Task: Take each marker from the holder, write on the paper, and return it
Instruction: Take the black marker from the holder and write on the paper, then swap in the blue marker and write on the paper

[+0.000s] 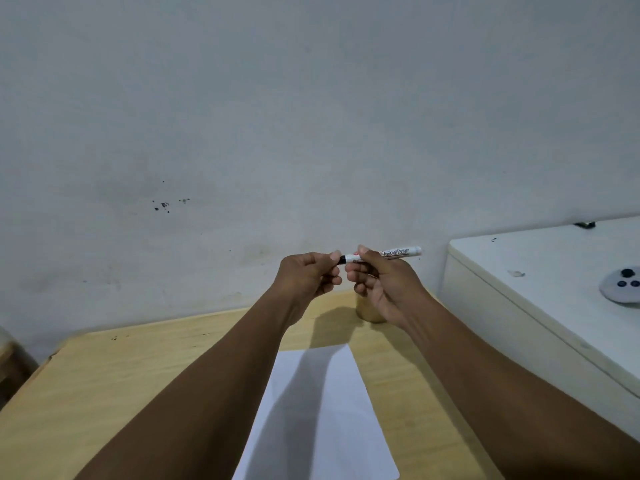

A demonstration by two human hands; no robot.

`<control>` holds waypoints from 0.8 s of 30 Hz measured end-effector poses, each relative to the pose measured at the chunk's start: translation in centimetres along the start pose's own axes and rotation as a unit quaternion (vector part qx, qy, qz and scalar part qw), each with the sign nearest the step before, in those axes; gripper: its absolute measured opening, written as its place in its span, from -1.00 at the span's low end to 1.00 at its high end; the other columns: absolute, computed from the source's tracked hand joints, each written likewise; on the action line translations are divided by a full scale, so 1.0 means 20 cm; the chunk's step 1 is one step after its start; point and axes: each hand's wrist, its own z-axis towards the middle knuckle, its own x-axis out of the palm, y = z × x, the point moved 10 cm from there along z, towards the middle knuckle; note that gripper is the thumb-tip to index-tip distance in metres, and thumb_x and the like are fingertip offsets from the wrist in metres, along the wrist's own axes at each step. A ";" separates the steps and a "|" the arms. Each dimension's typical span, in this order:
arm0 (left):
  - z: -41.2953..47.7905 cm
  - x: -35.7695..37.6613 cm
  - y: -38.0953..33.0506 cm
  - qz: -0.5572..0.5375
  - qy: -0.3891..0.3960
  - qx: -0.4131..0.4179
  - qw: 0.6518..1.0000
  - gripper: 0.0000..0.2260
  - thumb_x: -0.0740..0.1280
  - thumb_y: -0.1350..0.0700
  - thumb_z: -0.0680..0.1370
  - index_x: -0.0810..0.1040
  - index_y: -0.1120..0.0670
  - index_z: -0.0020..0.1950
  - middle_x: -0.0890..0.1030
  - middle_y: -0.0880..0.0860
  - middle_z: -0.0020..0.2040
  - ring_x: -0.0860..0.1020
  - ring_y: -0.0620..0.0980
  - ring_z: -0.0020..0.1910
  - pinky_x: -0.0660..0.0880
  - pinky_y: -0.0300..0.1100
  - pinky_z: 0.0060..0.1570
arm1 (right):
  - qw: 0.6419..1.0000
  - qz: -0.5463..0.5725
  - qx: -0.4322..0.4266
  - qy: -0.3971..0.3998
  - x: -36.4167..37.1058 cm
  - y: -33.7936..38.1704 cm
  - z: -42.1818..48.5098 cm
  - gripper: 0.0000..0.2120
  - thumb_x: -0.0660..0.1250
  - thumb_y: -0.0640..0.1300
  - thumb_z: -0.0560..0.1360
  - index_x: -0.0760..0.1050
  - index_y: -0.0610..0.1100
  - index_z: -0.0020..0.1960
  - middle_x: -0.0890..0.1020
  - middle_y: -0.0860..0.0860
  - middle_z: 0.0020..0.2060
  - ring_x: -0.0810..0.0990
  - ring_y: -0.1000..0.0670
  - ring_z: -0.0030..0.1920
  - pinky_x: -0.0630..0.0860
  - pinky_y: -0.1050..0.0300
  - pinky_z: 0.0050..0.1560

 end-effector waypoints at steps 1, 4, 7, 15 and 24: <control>0.01 0.01 -0.02 0.012 -0.001 0.007 1.000 -0.84 0.49 0.11 0.55 0.66 0.18 -0.15 0.64 0.05 -0.33 0.63 -0.03 -0.37 0.56 -0.21 -0.26 | 1.000 0.014 0.007 -0.006 -0.01 -0.01 0.01 -0.82 0.40 -0.10 0.61 0.60 -0.21 -0.10 0.68 -0.10 -0.34 0.66 0.05 -0.44 0.45 0.22 -0.44; 0.03 0.03 -0.11 0.096 -0.016 0.038 0.995 -0.81 0.52 0.09 0.53 0.66 0.18 -0.19 0.64 0.02 -0.38 0.66 -0.03 -0.38 0.58 -0.18 -0.25 | 0.999 -0.035 0.037 -0.007 -0.04 -0.01 0.06 -0.73 0.41 0.03 0.60 0.58 -0.18 -0.10 0.68 -0.07 -0.40 0.62 0.05 -0.49 0.40 0.22 -0.48; 0.06 0.00 -0.19 0.145 -0.056 0.069 0.985 -0.81 0.51 0.11 0.53 0.68 0.26 -0.11 0.68 0.07 -0.32 0.67 0.01 -0.33 0.58 -0.10 -0.18 | 0.975 -0.210 0.068 -0.007 -0.09 0.03 0.08 -0.56 0.38 0.25 0.54 0.58 -0.16 -0.13 0.66 -0.05 -0.45 0.53 0.06 -0.57 0.33 0.28 -0.55; 0.13 0.14 -0.32 0.360 -0.065 0.155 0.918 -0.86 0.49 0.09 0.53 0.71 0.17 -0.10 0.71 0.09 -0.23 0.66 0.06 -0.19 0.59 -0.09 -0.21 | 0.930 -0.345 0.024 -0.126 -0.39 0.29 0.12 -0.51 0.32 0.21 0.58 0.61 -0.25 -0.11 0.66 -0.06 -0.52 0.50 0.04 -0.65 0.29 0.28 -0.60; 0.24 0.32 -0.21 0.456 -0.010 0.157 0.876 -0.80 0.46 0.13 0.53 0.70 0.11 0.14 0.67 0.00 -0.17 0.64 0.00 -0.10 0.43 -0.32 -0.25 | 0.904 -0.408 0.007 -0.128 -0.48 0.27 0.14 -0.65 0.35 0.09 0.59 0.63 -0.21 -0.09 0.71 -0.10 -0.34 0.56 0.06 -0.60 0.35 0.26 -0.55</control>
